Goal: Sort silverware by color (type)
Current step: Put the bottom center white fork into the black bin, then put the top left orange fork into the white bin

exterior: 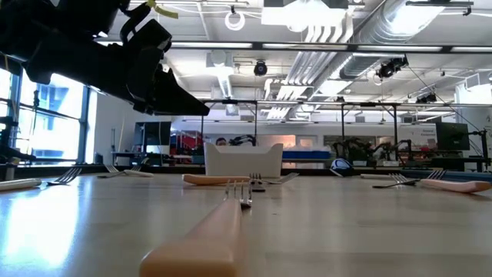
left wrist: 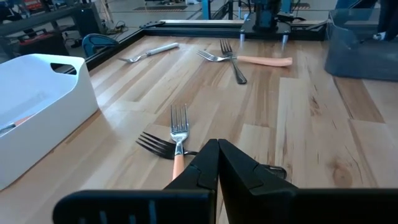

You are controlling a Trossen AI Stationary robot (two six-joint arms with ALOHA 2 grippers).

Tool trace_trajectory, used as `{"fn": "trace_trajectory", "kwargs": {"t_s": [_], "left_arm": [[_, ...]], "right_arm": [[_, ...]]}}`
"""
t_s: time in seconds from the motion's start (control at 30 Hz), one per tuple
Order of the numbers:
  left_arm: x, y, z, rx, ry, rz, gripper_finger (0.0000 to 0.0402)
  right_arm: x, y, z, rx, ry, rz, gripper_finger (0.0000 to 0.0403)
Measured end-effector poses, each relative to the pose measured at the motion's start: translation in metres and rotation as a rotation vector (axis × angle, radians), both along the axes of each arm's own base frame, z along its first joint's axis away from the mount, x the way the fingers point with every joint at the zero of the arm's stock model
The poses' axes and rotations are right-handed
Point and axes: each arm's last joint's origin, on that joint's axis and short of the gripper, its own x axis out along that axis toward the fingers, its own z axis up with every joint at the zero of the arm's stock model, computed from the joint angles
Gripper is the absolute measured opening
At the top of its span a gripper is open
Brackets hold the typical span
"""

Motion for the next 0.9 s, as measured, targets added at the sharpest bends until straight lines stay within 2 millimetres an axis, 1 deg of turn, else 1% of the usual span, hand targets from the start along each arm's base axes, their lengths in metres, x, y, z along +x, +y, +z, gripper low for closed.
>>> {"fn": "trace_trajectory", "kwargs": {"t_s": [0.1,0.23,0.43,0.53,0.6,0.67,0.73,0.83,0.87,0.9], "left_arm": [[0.0,0.0,0.0,0.0,0.0,0.0,0.0001],[0.0,0.0,0.0,0.0,0.0,0.0,0.0001],[0.0,0.0,0.0,-0.001,0.0,0.001,0.0001],[0.003,0.001,0.002,-0.011,-0.009,0.003,0.0001],[0.007,0.003,0.005,-0.015,-0.011,-0.009,0.0001],[0.011,0.007,0.008,-0.019,-0.008,-0.042,0.0001],[0.017,0.013,0.01,-0.021,0.013,-0.075,0.0001],[0.025,0.025,0.012,-0.033,0.075,-0.068,0.0001],[0.028,0.029,0.012,-0.035,0.1,-0.065,0.0001],[0.03,0.033,0.013,-0.036,0.127,-0.065,0.0001]], "right_arm": [[-0.001,-0.001,-0.004,0.007,0.011,-0.003,0.0047],[-0.001,-0.001,-0.004,0.005,0.014,0.028,0.0072],[-0.001,0.0,-0.004,0.009,0.017,0.085,0.0122],[0.0,0.001,0.0,0.055,0.023,0.129,0.0147],[0.0,0.0,0.008,0.08,0.03,0.152,0.0154],[0.001,-0.003,0.02,0.057,0.056,0.184,0.0148],[0.001,-0.009,0.036,-0.019,0.101,0.217,0.0125],[0.002,-0.019,0.061,-0.169,0.126,0.297,0.0064],[0.003,-0.02,0.069,-0.216,0.104,0.352,0.0037],[0.005,-0.021,0.076,-0.267,0.064,0.419,0.0019]]}}
